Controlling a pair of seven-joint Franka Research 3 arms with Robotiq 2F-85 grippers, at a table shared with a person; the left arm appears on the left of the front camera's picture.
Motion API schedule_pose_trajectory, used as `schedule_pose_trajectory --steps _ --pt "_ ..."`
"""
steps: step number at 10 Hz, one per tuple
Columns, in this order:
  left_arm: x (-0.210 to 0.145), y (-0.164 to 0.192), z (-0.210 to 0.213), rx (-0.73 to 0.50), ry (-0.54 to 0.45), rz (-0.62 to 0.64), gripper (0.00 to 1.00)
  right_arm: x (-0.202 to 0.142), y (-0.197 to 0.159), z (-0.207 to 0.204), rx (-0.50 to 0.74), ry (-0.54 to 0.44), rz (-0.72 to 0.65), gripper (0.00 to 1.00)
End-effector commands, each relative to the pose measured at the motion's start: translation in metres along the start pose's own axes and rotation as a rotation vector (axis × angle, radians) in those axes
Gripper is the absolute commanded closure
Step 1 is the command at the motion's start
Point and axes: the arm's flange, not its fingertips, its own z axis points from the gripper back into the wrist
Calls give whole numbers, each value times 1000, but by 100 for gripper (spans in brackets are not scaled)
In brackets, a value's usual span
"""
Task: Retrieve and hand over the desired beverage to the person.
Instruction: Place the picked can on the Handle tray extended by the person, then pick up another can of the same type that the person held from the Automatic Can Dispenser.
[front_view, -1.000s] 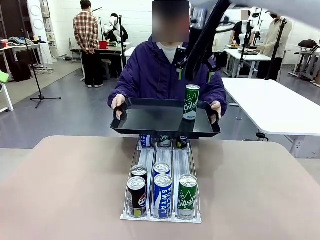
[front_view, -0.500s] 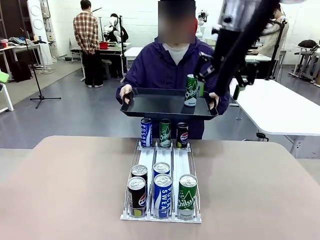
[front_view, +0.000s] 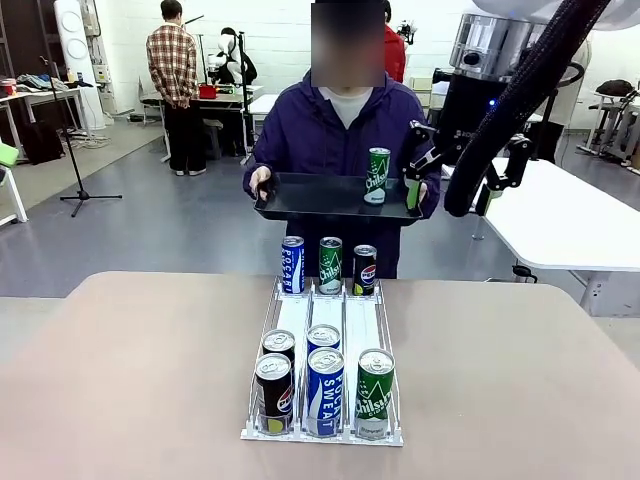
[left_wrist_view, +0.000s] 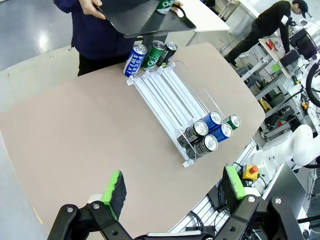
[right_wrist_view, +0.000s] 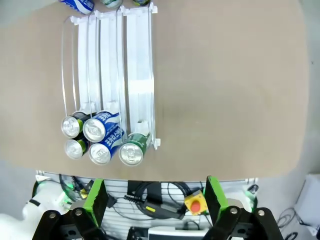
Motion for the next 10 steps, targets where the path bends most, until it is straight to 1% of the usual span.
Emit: schedule_pose_trajectory --steps 1,10 --pt "0 1 1 -14 -13 -17 0 3 3 2 -4 11 -7 0" --pt "0 1 1 -14 -13 -17 0 3 3 2 -4 11 -7 0"
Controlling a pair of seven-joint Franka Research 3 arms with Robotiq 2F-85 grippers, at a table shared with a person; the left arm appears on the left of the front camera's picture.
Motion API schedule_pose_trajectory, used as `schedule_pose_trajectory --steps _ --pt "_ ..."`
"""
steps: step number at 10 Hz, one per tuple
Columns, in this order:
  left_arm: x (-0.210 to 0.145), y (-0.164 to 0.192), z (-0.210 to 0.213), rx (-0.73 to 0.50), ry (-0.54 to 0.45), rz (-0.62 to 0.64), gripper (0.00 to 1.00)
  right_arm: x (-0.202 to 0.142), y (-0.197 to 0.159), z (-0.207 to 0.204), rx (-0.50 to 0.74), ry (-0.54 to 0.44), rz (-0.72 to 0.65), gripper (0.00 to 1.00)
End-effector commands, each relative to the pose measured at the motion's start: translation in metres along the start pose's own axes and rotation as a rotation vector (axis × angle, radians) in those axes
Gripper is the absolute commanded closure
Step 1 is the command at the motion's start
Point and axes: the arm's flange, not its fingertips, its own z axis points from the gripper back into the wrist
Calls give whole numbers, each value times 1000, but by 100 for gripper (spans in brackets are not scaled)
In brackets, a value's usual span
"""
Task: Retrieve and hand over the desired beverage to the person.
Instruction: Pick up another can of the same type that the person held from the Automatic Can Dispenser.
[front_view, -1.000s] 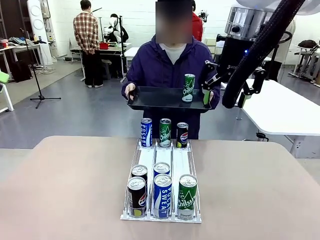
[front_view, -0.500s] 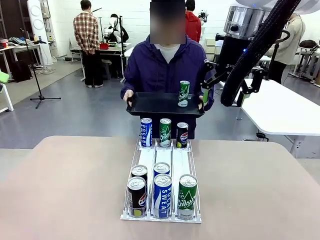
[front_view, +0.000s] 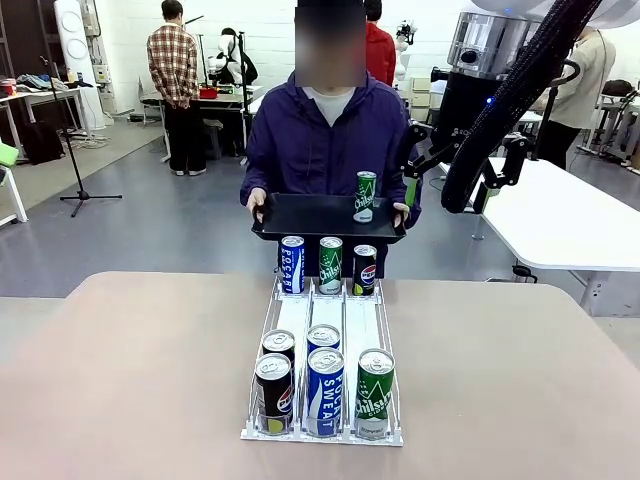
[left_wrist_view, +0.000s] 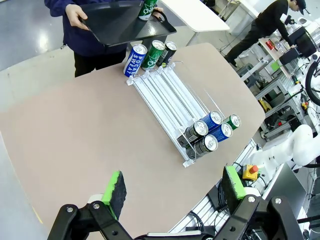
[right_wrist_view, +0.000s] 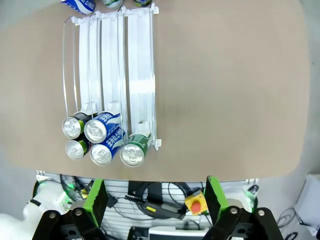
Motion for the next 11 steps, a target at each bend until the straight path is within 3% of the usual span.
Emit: schedule_pose_trajectory --steps 1,4,5,6,7,9,11 --pt "0 1 1 -14 -13 -17 0 0 2 2 -6 9 -8 0" --pt "0 1 1 -14 -13 -17 0 0 0 0 0 0 0 0" --pt "0 1 1 -14 -13 -17 0 -1 -23 11 82 -15 82 0" --pt "0 1 1 -14 -13 -17 0 2 -65 24 203 -43 288 0" --pt "0 1 1 -14 -13 -17 0 13 -103 30 364 -51 396 0" --pt "0 1 1 -14 -13 -17 0 42 -184 39 762 -39 517 0" --pt "0 1 1 -14 -13 -17 0 45 -243 39 941 -96 480 0"
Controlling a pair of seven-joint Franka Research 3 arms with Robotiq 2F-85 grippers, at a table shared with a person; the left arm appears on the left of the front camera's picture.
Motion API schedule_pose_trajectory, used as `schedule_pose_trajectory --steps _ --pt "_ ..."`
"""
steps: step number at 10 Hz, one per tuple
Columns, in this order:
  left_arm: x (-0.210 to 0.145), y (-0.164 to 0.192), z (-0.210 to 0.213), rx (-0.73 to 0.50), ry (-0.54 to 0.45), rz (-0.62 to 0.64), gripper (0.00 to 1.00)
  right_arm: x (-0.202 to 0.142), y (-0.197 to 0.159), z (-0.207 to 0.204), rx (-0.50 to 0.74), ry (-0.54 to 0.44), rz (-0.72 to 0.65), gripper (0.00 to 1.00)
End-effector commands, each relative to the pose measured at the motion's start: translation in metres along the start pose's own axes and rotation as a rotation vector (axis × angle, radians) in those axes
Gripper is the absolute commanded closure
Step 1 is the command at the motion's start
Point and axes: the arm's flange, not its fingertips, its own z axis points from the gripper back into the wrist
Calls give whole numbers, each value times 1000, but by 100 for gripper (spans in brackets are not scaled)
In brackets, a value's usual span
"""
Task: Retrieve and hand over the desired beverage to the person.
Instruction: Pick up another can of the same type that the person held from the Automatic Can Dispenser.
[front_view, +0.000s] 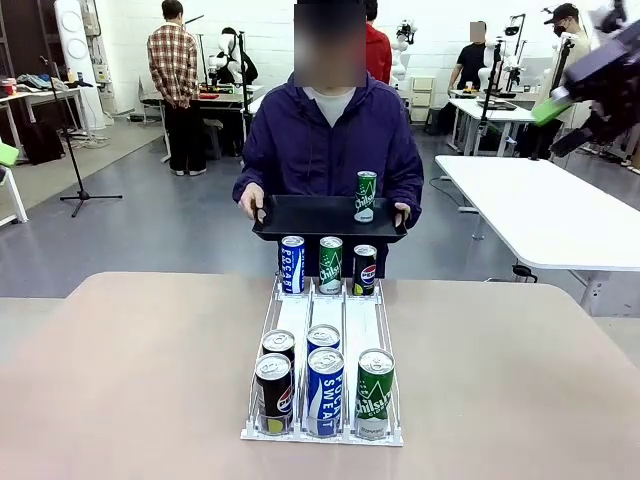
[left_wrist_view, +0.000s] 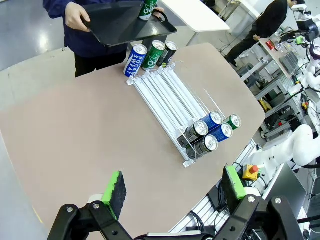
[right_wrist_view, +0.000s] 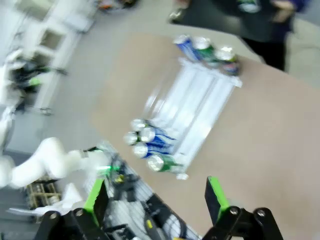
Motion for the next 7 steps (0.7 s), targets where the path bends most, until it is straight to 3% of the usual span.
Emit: schedule_pose_trajectory --steps 1,4,7 --pt "0 1 1 -16 -13 -16 0 -20 -16 5 195 57 -13 0" --pt "0 1 1 -16 -13 -16 0 -85 -12 9 75 -6 95 0" --pt "0 1 1 -16 -13 -16 0 -124 2 -7 -58 -150 39 0"
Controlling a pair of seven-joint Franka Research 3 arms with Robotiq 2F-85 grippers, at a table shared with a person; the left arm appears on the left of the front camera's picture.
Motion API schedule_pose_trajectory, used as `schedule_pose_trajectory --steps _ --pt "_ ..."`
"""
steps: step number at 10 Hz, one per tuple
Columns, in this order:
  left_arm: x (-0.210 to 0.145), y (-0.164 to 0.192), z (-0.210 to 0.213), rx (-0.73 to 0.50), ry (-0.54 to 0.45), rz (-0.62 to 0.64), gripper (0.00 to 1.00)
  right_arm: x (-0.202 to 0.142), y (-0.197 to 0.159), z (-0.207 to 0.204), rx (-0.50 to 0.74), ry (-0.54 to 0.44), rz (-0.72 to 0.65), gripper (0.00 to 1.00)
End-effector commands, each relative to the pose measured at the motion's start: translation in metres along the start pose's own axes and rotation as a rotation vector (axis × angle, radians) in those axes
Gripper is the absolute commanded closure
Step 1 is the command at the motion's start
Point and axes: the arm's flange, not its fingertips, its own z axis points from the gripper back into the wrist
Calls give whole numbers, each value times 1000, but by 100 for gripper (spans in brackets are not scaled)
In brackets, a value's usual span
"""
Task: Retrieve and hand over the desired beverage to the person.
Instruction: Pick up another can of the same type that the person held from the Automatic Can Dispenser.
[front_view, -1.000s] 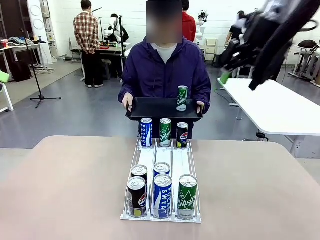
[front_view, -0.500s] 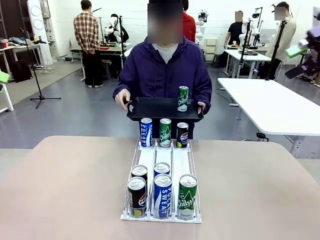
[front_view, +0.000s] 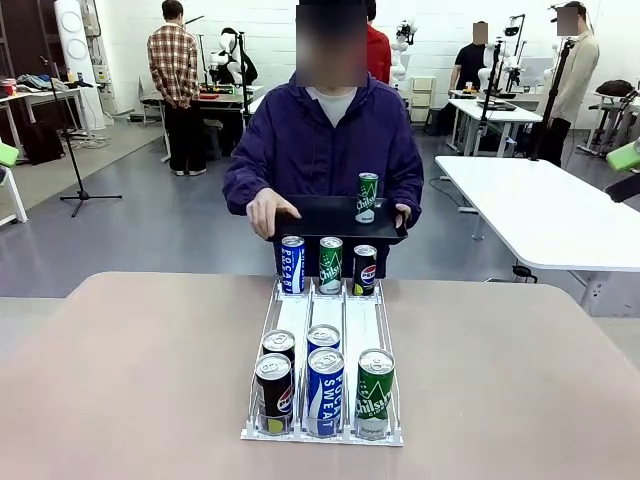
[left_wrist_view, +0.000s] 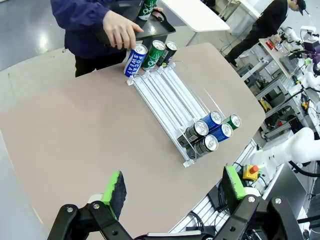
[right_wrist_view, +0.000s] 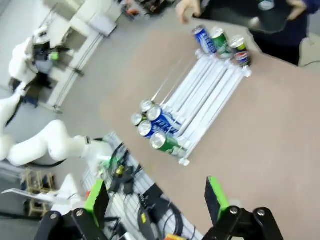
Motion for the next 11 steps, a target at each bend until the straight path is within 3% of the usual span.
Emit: schedule_pose_trajectory --steps 1,3,11 --pt "0 1 1 -16 -13 -17 0 -28 17 -17 -86 -110 -60 0" --pt "0 1 1 -16 -13 -17 0 -39 17 -13 -92 -158 -71 0" --pt "0 1 1 -16 -13 -17 0 -40 17 -4 -100 -135 -61 0"
